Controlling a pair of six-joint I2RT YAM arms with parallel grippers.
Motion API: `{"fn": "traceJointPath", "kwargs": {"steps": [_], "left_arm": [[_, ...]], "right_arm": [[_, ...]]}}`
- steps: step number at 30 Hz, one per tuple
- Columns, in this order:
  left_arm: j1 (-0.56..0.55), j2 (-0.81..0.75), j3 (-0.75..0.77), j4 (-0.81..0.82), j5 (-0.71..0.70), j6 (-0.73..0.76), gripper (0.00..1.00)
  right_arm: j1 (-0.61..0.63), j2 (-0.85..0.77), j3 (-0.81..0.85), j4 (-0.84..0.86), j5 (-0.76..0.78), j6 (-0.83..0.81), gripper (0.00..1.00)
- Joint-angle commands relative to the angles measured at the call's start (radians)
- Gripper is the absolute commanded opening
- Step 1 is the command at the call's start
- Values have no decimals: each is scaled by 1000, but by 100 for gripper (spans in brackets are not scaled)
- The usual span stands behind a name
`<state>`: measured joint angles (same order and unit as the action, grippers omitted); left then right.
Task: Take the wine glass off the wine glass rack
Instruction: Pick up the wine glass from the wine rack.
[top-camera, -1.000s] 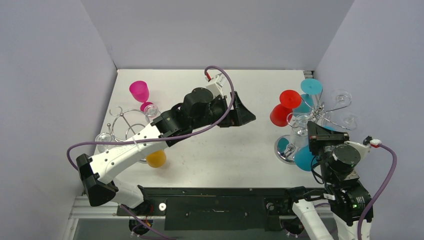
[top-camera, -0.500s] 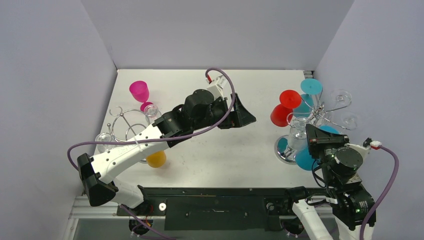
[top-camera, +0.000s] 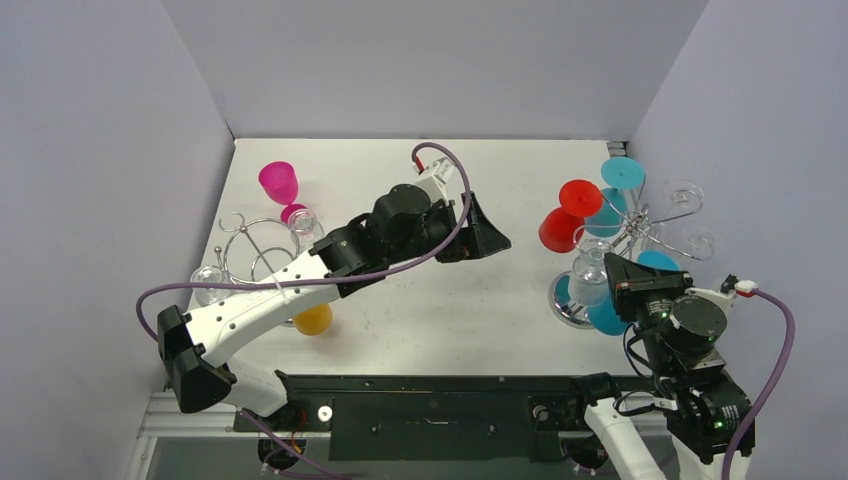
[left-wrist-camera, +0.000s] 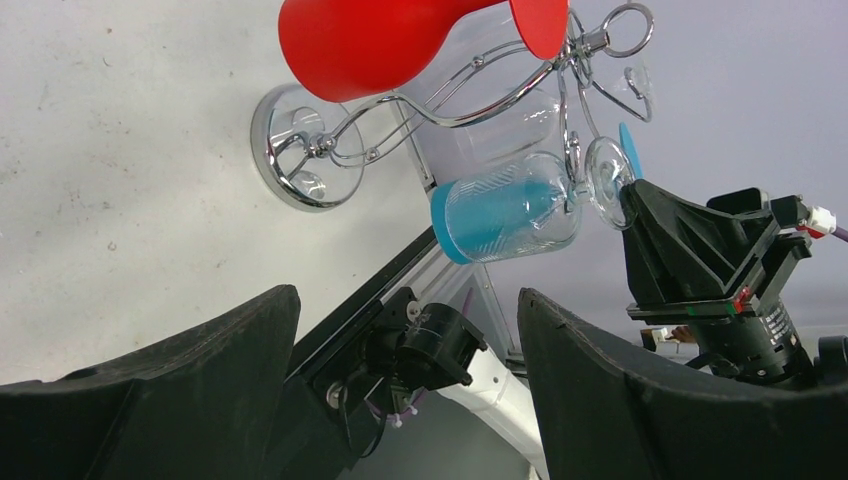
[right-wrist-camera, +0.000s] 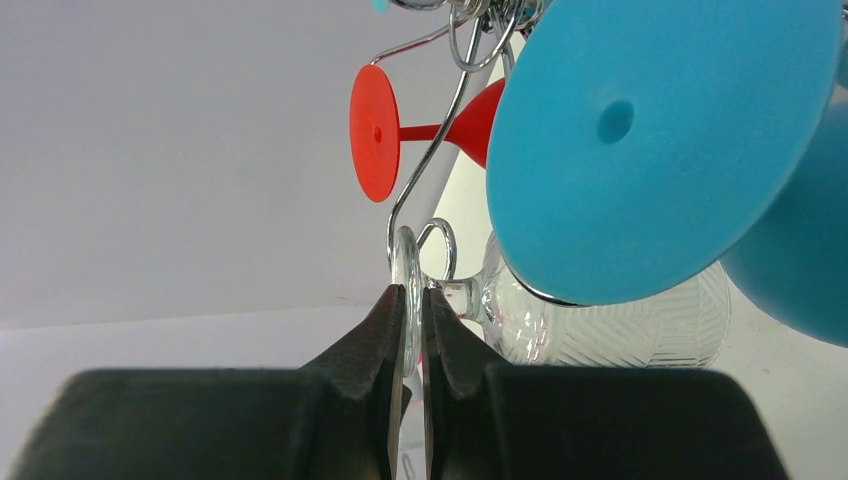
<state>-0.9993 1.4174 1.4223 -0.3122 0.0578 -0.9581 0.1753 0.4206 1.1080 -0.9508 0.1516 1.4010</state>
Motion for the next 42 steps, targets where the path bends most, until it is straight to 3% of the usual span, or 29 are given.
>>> {"fn": "traceJointPath", "kwargs": {"steps": [1, 20, 26, 32, 42], "left_arm": [[2, -47, -13, 65, -1, -14, 77], [2, -90, -55, 97, -23, -45, 77], [3, -108, -92, 174, -12, -98, 78], [2, -147, -127, 259, -8, -151, 89], [3, -179, -178, 397, -1, -210, 94]], "right_arm": [[-7, 9, 54, 63, -35, 9, 0], [-7, 83, 109, 62, -233, 38, 0], [-7, 116, 116, 121, -294, 88, 0], [-6, 168, 155, 190, -330, 157, 0], [15, 239, 176, 384, -372, 297, 0]]}}
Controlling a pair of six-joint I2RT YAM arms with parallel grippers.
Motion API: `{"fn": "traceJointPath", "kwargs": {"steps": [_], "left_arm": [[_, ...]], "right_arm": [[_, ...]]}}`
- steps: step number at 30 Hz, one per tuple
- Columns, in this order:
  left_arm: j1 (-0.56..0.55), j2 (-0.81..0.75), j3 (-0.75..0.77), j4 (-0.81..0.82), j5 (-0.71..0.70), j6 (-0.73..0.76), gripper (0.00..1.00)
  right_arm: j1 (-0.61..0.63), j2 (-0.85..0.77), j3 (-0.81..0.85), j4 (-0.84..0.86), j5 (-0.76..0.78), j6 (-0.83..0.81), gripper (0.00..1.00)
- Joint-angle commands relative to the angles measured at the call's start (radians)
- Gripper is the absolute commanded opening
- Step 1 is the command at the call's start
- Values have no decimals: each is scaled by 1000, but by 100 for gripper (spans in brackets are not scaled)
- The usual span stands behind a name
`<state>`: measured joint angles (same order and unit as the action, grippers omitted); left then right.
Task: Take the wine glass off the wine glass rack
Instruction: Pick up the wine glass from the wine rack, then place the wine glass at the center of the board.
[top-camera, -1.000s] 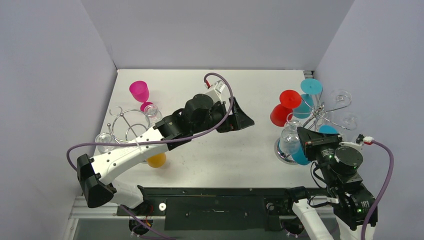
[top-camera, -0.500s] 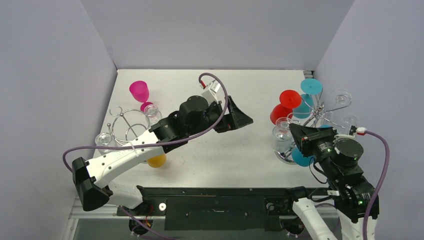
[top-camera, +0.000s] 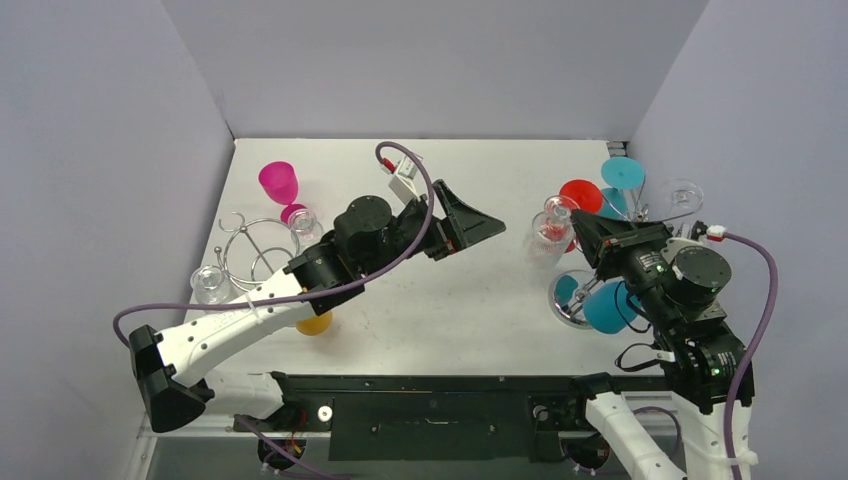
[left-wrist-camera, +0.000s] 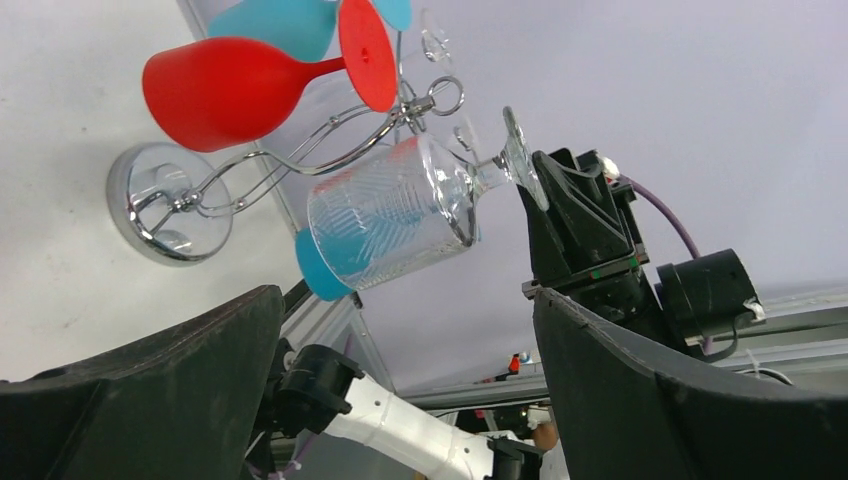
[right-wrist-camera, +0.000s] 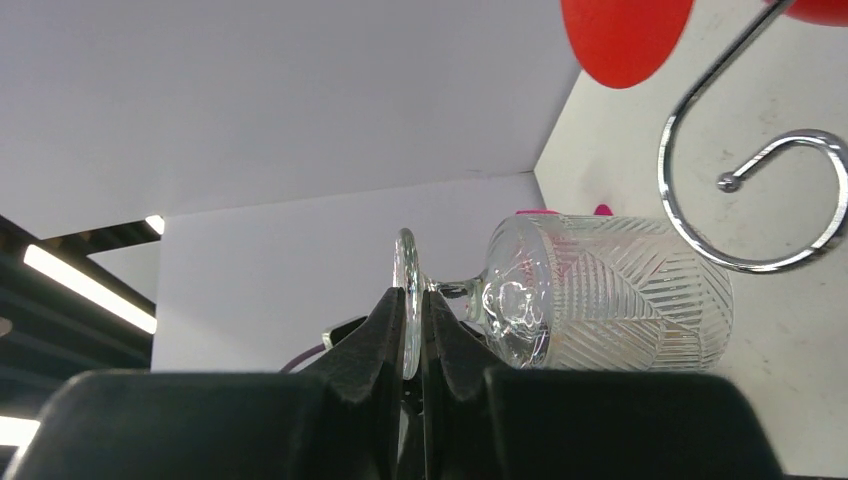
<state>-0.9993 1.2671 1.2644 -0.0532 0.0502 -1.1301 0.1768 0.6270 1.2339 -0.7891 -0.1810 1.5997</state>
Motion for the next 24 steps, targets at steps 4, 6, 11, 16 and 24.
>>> {"fn": "traceJointPath", "kwargs": {"steps": [4, 6, 11, 16, 24], "left_arm": [[3, -26, -27, 193, 15, -55, 94], [3, -26, -27, 209, 16, -61, 94], [11, -26, -24, 261, 30, -69, 94], [26, -38, -41, 315, 34, -88, 93], [38, -68, -72, 429, 27, -105, 87]], "right_arm": [[68, 67, 64, 301, -14, 144, 0], [123, 89, 75, 333, 20, 154, 0], [268, 142, 80, 425, 96, 173, 0], [308, 163, 68, 514, 111, 210, 0], [335, 186, 50, 620, 100, 249, 0]]}}
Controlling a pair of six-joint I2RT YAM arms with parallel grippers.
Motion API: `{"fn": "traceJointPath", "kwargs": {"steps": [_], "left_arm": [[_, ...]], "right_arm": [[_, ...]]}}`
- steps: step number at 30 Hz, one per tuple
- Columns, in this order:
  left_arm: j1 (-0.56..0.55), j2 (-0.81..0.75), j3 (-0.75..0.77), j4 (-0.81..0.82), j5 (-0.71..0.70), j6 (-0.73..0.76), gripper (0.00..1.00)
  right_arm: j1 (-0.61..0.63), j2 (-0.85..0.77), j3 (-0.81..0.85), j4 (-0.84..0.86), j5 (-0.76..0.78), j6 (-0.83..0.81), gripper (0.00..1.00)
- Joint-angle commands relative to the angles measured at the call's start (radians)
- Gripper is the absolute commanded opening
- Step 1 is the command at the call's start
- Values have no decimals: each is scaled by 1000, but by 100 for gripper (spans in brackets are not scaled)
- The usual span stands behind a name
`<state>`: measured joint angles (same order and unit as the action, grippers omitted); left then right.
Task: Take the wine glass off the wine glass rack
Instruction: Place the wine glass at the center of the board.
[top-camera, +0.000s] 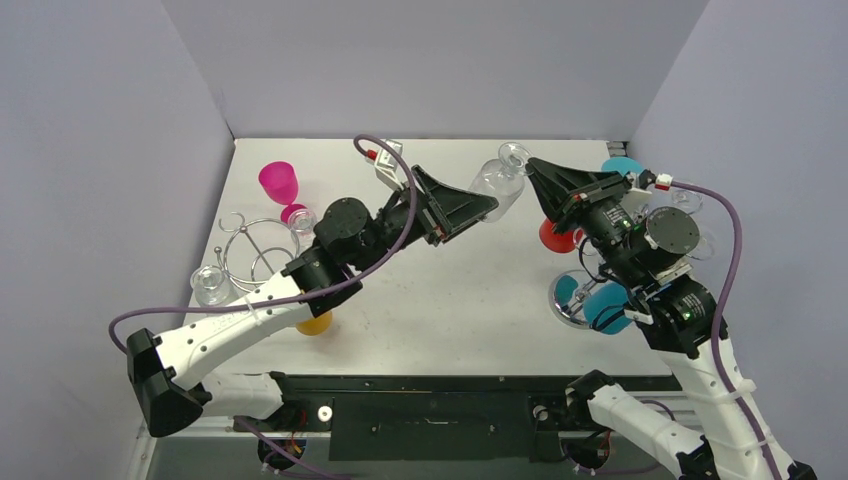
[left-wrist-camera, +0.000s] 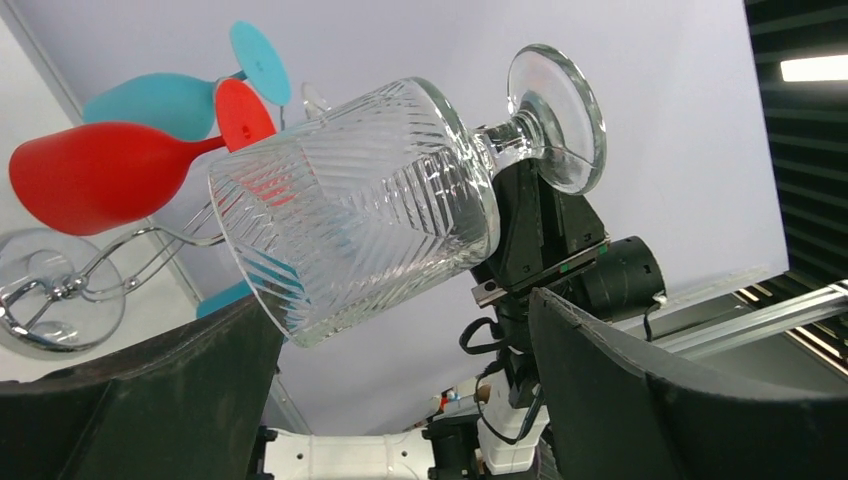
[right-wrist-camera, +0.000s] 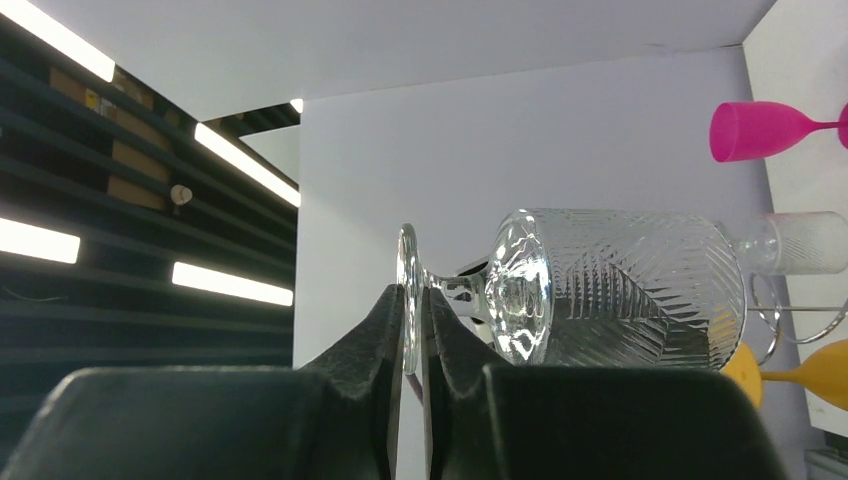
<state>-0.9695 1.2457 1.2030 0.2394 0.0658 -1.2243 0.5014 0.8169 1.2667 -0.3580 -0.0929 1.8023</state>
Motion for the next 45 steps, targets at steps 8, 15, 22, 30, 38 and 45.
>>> {"fn": "traceJointPath", "kwargs": {"steps": [8, 15, 22, 30, 38, 45], "left_arm": [[9, -66, -59, 367, -6, -34, 68], [9, -52, -33, 464, -6, -7, 54], [8, -23, 26, 499, 16, 45, 33], [6, -5, 70, 440, 37, 91, 5], [6, -10, 185, 67, -30, 232, 0], [7, 11, 366, -400, -239, 416, 0]], "right_arm": [[14, -2, -48, 312, -15, 102, 0], [14, 10, -94, 410, -54, 143, 0], [13, 17, -126, 456, -85, 164, 0], [-1, 14, -133, 402, -113, 83, 0], [-87, 6, 42, 30, -71, -269, 7], [-95, -3, 235, -272, 155, -584, 62]]}}
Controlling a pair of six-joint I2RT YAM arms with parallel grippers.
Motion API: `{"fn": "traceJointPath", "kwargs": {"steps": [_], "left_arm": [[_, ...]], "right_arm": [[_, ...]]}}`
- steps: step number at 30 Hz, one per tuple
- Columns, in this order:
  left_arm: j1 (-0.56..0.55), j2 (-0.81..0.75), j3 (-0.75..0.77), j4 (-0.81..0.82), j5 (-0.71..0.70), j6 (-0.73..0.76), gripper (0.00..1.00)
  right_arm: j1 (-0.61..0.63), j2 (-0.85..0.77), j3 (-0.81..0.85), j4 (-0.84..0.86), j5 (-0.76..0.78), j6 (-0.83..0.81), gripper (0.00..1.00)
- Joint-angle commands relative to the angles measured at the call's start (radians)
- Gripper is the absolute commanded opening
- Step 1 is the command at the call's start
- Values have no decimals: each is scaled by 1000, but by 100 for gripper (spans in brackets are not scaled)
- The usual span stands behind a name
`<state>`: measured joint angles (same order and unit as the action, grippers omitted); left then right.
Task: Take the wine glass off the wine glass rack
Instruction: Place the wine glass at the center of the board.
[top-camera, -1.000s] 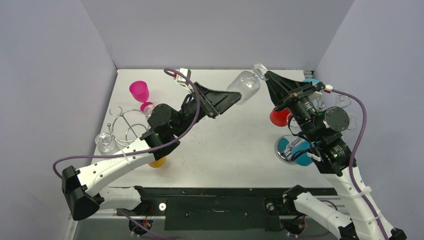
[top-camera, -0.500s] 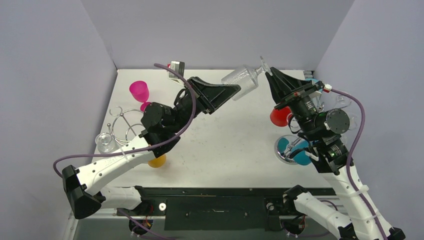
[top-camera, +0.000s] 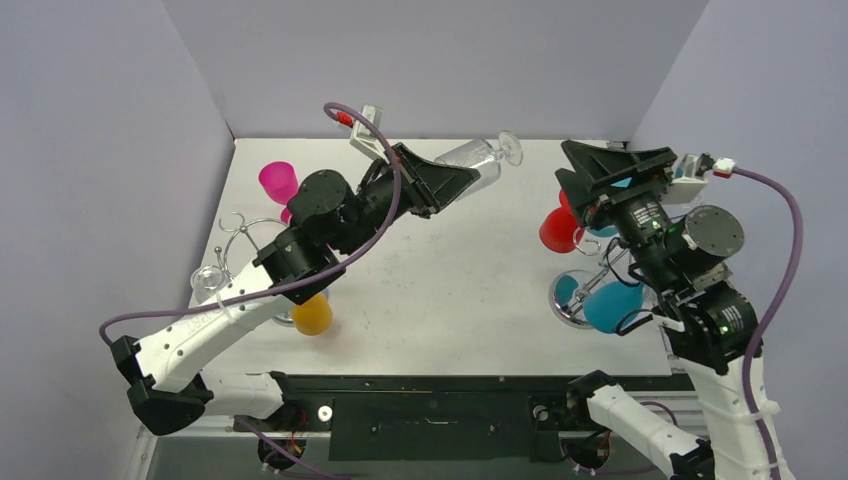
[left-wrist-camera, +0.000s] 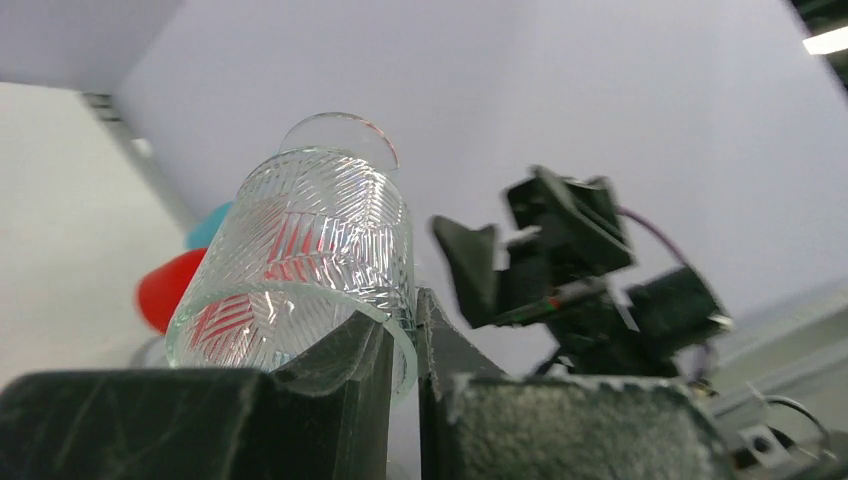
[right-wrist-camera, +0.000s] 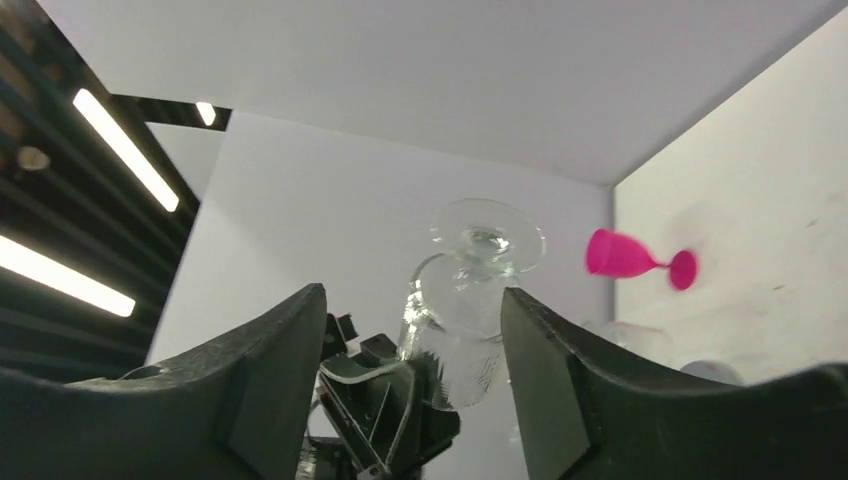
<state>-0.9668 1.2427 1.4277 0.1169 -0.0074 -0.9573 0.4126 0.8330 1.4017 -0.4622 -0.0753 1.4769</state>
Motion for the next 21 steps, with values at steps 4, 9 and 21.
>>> {"fn": "traceJointPath", "kwargs": {"steps": [4, 9, 21], "left_arm": [[7, 115, 305, -535, -292, 265, 0], [11, 335, 566, -828, -388, 364, 0], [91, 830, 1134, -1237, -351, 440, 0]], "right_arm": [[-6, -12, 204, -274, 222, -404, 67], [-6, -9, 293, -373, 286, -531, 70], [-5, 10, 359, -506, 296, -659, 71]]}}
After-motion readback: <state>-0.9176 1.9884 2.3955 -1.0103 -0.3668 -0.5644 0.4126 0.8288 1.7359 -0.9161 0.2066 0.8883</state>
